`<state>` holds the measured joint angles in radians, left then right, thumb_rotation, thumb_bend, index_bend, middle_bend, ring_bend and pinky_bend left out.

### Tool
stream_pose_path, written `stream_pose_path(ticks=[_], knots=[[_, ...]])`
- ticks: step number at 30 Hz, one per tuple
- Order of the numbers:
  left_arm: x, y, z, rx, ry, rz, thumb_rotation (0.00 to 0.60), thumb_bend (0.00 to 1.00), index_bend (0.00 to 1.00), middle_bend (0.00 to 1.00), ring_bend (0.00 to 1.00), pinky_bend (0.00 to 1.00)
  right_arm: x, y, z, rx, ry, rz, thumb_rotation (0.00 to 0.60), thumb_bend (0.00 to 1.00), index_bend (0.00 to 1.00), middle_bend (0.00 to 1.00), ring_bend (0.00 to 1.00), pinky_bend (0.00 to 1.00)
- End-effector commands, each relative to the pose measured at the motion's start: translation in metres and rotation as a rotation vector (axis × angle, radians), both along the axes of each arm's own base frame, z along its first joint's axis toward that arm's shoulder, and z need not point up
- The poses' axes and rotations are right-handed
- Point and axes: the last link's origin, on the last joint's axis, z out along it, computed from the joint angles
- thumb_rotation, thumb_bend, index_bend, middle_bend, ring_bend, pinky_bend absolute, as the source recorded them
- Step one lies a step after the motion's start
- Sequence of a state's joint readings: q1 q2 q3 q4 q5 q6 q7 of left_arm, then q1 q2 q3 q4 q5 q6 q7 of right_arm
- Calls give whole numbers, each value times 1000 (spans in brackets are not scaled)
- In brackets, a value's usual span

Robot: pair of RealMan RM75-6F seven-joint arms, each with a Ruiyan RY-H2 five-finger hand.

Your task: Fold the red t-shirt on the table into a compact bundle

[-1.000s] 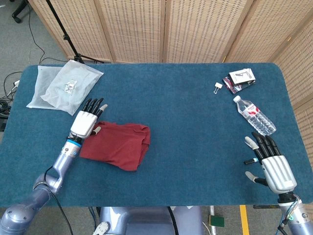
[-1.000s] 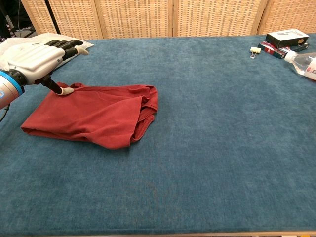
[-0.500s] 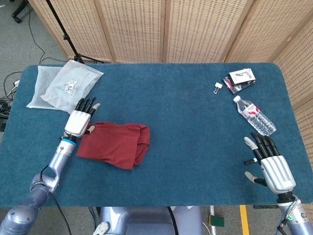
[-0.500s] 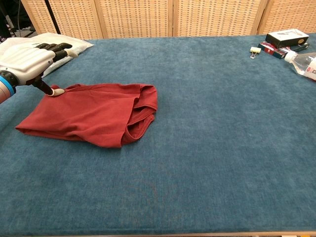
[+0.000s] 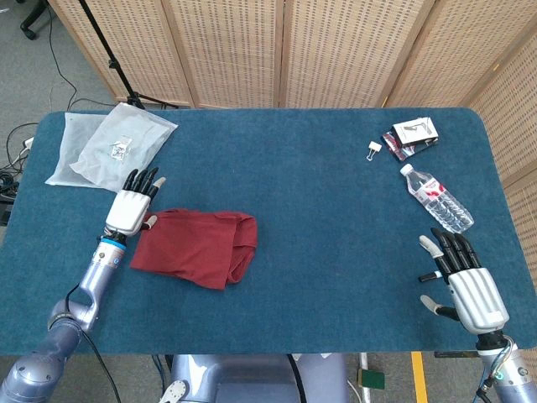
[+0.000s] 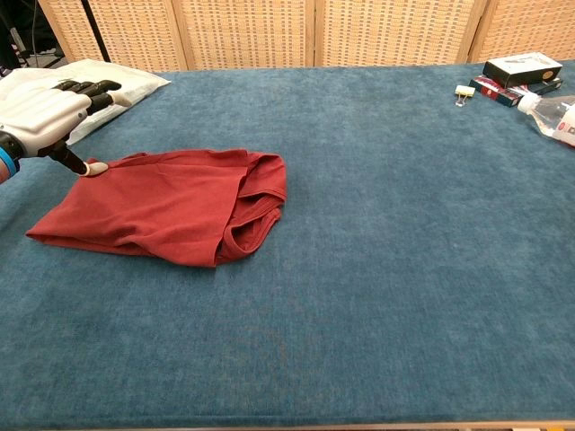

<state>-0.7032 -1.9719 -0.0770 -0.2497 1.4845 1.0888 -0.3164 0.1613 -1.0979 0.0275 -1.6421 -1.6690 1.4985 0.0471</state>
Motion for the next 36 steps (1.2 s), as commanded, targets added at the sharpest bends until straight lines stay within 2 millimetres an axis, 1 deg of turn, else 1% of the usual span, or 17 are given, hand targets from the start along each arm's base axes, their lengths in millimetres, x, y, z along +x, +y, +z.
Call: stream_pose_path(ticks=[1,7,11,15,19,21,24,26,28,32,36], knots=[[0,0,1,3,-4,2,600,238,0,0,0,0,0,0,0,-2,-1,2,600,0,0,0,0,0],[2,1,5,19,-27,-7,600,238,0,0,0,0,1,1,0,-1,-4,5,600,0,0,0,0,0],[7,0,13,41,-94,-43,600,235,0,0,0,0,1,1,2,-3,-8,7,600,0,0,0,0,0],[19,-3,34,93,-192,-135,600,223,0,0,0,0,2,3,3,-5,-12,14,600,0,0,0,0,0],[27,-15,62,148,-281,-221,600,185,0,0,0,0,3,4,6,-15,-18,22,600,0,0,0,0,0],[28,-26,77,163,-308,-244,600,125,0,0,0,0,3,5,8,-20,-18,26,600,0,0,0,0,0],[29,-41,92,166,-326,-243,600,46,0,0,0,0,3,6,9,-24,-19,28,600,0,0,0,0,0],[26,-60,107,163,-339,-227,600,13,0,0,0,0,4,6,11,-29,-28,33,600,0,0,0,0,0],[22,-85,125,151,-346,-178,600,0,0,0,0,0,4,7,14,-41,-37,36,600,0,0,0,0,0],[13,-121,147,141,-346,-93,600,0,0,0,0,0,4,7,18,-65,-45,23,600,0,0,0,0,0],[3,-144,156,139,-352,-26,600,0,0,0,0,0,2,7,21,-85,-45,6,600,0,0,0,0,0]])
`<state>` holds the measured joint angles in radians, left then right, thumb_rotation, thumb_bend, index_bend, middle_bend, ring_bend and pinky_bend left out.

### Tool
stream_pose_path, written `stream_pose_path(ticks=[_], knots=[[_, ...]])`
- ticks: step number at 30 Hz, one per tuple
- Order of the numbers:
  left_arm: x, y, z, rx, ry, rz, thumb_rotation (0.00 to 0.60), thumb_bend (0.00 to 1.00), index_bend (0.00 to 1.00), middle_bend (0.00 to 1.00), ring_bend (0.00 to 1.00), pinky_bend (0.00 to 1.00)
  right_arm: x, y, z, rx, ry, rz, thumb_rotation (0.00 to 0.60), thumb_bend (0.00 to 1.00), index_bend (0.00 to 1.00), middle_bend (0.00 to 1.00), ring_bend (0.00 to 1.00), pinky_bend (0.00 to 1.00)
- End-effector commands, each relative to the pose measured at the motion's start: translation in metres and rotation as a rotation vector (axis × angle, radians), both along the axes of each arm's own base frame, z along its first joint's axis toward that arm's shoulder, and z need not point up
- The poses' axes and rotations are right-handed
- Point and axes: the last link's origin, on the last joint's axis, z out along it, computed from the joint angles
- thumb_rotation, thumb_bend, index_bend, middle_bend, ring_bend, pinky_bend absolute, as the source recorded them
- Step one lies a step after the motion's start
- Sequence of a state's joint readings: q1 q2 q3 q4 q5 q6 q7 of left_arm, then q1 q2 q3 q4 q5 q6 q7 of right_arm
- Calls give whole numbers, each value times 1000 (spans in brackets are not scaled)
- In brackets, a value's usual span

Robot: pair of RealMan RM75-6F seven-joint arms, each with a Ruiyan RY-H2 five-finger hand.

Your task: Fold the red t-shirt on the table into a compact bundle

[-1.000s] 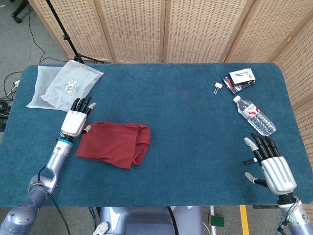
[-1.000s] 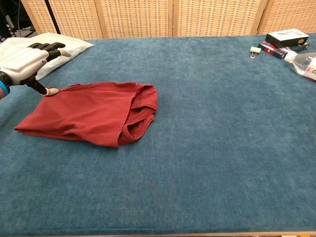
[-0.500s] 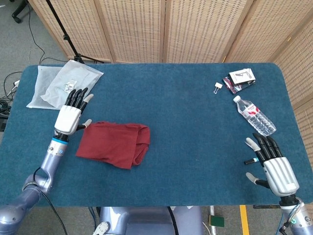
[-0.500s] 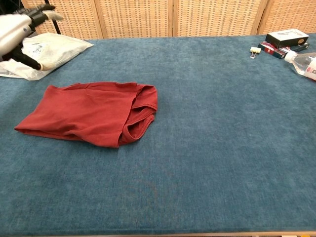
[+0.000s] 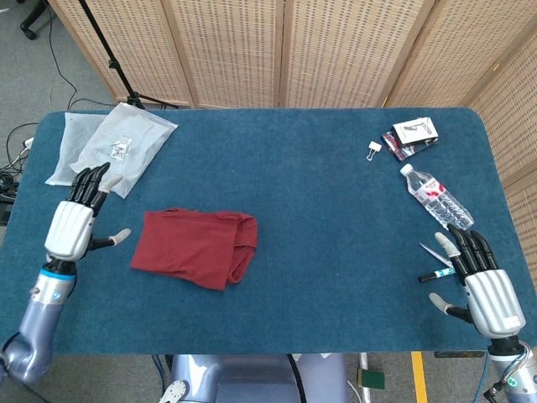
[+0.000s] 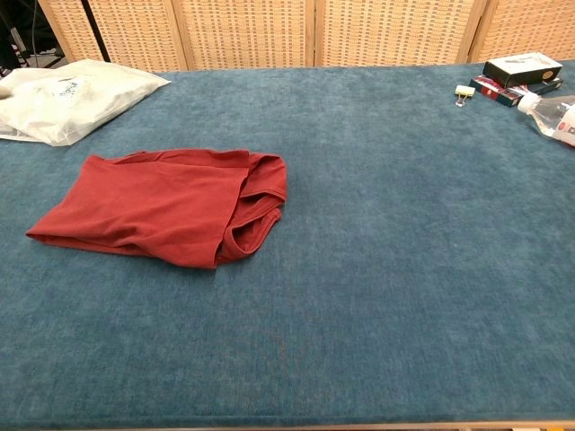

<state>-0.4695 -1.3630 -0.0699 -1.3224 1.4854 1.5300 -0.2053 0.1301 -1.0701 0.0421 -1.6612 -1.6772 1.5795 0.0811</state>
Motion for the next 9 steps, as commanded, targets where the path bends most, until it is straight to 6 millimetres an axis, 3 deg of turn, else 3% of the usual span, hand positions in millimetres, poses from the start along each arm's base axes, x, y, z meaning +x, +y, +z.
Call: stream_pose_path(ticks=[1,9], knots=[[-26,-50,34,12,51,133,600,0,0,0,0,0,-1,0,2,-17,-2,-15,600,0,0,0,0,0],[-47,-81,42,53,36,196,600,0,0,0,0,0,-4,-2,8,-61,1,-50,600,0,0,0,0,0]])
